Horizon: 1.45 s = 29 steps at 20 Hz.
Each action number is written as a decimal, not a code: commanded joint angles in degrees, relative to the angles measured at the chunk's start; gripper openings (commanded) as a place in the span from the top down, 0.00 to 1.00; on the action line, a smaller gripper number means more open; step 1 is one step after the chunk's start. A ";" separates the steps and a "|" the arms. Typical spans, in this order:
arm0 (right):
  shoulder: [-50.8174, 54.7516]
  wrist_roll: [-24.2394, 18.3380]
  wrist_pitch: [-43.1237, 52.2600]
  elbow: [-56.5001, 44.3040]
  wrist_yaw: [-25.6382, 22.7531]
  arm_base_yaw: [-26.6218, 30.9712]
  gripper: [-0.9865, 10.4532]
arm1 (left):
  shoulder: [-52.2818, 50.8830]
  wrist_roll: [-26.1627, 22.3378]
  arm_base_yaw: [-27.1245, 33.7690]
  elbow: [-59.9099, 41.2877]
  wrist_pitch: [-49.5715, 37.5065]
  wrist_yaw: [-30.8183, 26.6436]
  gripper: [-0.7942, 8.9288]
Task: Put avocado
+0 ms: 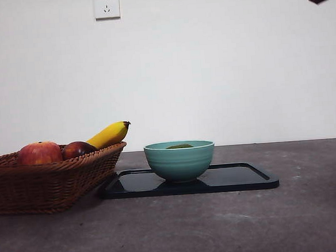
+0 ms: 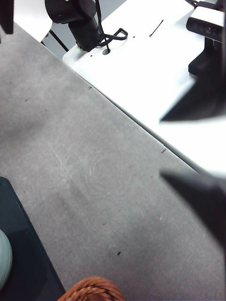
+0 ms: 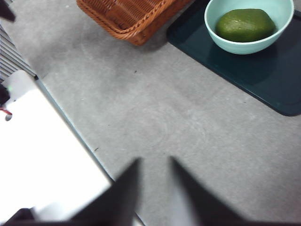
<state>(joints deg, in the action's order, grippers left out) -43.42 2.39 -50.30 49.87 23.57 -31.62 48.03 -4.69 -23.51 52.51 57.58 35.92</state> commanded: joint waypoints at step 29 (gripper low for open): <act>-0.28 0.17 0.63 0.39 0.42 -0.50 0.91 | -25.75 -4.70 17.46 -20.90 -57.37 -26.38 0.91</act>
<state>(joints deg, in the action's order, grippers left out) -43.42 2.39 -50.28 49.87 23.86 -31.62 22.13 -8.56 -6.04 32.21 0.45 10.57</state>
